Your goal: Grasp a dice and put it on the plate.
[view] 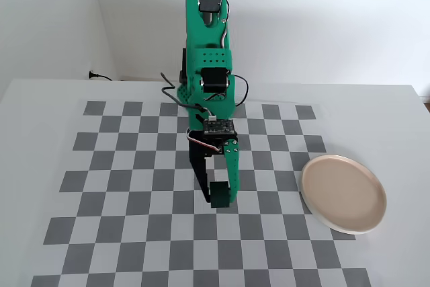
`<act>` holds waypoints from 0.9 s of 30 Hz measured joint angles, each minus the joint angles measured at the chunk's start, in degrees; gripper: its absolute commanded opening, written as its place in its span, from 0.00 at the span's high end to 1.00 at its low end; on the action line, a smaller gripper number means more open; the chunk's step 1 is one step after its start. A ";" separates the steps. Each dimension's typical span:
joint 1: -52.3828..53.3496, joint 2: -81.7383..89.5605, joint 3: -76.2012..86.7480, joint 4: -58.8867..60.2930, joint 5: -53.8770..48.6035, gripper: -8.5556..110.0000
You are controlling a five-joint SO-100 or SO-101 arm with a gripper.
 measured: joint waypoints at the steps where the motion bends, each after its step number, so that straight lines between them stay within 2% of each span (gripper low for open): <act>1: -1.41 0.79 0.09 0.26 0.00 0.96; 10: -13.54 4.92 1.41 2.90 -0.26 0.96; 27: -30.59 2.02 1.41 3.52 -0.88 0.96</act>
